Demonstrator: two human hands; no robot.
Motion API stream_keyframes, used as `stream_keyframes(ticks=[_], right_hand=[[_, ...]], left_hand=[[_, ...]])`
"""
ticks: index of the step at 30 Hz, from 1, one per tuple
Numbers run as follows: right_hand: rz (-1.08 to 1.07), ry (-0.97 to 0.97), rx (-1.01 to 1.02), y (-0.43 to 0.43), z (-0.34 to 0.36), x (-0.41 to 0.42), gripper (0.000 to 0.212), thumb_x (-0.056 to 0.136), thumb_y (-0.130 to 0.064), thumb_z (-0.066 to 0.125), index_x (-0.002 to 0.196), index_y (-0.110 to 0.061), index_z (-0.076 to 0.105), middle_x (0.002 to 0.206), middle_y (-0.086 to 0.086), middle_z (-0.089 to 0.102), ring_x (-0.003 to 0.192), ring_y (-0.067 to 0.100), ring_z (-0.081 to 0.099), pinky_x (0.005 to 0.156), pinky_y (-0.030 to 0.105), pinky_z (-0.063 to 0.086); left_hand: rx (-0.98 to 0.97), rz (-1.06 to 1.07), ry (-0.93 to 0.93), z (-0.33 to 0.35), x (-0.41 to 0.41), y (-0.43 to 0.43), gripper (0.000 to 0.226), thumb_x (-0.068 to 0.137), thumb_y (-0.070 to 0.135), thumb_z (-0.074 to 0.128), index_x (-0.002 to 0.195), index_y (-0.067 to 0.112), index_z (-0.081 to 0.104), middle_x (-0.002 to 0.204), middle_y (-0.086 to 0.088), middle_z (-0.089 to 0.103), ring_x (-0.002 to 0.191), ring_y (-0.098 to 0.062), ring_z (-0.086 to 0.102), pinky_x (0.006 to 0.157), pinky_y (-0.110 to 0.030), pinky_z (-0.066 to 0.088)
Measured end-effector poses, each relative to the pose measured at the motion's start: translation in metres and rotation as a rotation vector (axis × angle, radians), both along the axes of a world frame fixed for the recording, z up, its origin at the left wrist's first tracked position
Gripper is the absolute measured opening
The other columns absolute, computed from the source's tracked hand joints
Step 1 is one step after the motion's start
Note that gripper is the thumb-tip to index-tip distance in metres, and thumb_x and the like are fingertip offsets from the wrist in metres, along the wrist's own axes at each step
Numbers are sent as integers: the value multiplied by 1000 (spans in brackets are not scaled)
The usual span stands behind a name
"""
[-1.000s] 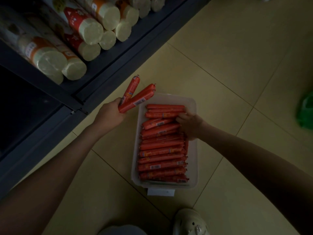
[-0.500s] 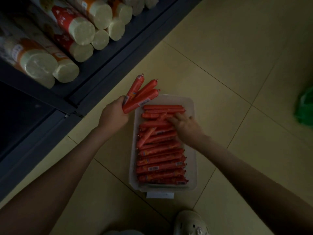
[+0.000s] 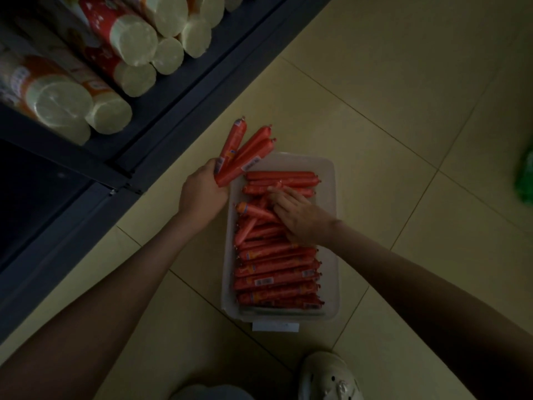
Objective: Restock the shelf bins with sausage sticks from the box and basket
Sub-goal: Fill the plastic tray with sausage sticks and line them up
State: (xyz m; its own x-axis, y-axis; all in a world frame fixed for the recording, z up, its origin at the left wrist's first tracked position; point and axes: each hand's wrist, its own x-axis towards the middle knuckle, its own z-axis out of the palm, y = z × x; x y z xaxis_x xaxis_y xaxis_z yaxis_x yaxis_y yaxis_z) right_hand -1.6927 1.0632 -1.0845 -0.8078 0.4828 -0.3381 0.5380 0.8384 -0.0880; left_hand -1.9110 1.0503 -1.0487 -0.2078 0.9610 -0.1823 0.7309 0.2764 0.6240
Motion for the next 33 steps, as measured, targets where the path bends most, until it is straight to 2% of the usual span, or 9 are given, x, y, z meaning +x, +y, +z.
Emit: stream_keyframes(ticks=[3, 6, 12, 16, 21, 25, 28, 31, 33], right_hand=[[28, 110, 14, 12, 1, -6, 63, 57, -27, 79, 111, 0, 60, 123, 20, 56, 110, 34, 57, 100, 41, 41], [52, 74, 47, 25, 7, -25, 56, 78, -36, 54, 124, -4, 52, 112, 14, 64, 98, 29, 63, 85, 37, 31], [-57, -203, -218, 12, 5, -20, 55, 95, -43, 42, 140, -13, 32, 127, 15, 56, 111, 30, 57, 95, 33, 42], [-141, -371, -363, -1, -4, 5, 66, 99, -46, 35, 150, -27, -2, 143, 18, 40, 119, 30, 51, 96, 36, 41], [-140, 29, -70, -12, -10, 31, 55, 95, -40, 35, 143, -13, 35, 136, 15, 50, 117, 33, 54, 92, 40, 45], [-662, 556, 109, -2, 10, 49, 39, 85, -10, 40, 119, 2, 54, 102, 22, 60, 87, 38, 59, 71, 45, 54], [-966, 782, 6, 5, 30, 56, 43, 93, -16, 39, 134, -4, 44, 123, 17, 51, 113, 30, 49, 94, 46, 44], [-681, 482, -127, 0, 28, 49, 67, 92, -50, 30, 150, -21, 14, 152, 13, 26, 139, 27, 22, 112, 41, 15], [-460, 192, -176, -10, 14, 39, 78, 86, -64, 23, 151, -26, 4, 157, 11, 15, 144, 26, 12, 114, 43, 6]], left_hand=[[-28, -28, 40, 2, -3, 2, 34, 91, 13, 52, 125, 10, 53, 105, -20, 64, 94, -38, 59, 65, -29, 36], [-65, -23, 54, 4, -4, 3, 33, 91, 14, 51, 124, 9, 53, 107, -22, 64, 96, -39, 59, 72, -35, 42], [-53, -1, 33, 1, -11, 1, 37, 87, 8, 54, 124, 10, 53, 106, -20, 64, 94, -37, 60, 68, -32, 40], [-26, -41, 83, -2, -13, -1, 40, 87, 8, 54, 127, 10, 52, 110, -19, 63, 98, -36, 59, 67, -28, 34], [23, -119, 137, -7, -1, -2, 43, 84, 11, 59, 126, 13, 53, 111, -14, 61, 101, -35, 56, 70, -32, 39], [75, -270, 279, -2, 28, -2, 45, 84, 18, 62, 127, 13, 50, 119, -11, 55, 112, -31, 47, 82, -39, 42], [-29, -531, 419, -11, 56, -4, 60, 89, 21, 53, 144, 15, 29, 138, -12, 40, 128, -29, 34, 102, -37, 29], [-309, -919, 538, -35, 66, -11, 93, 85, 67, 43, 150, 27, -10, 157, -12, -13, 145, -27, -10, 116, -49, -4], [-383, -948, 603, -48, 65, -17, 93, 82, 78, 26, 148, 29, -17, 153, -9, -29, 142, -22, -25, 114, -51, -13]])
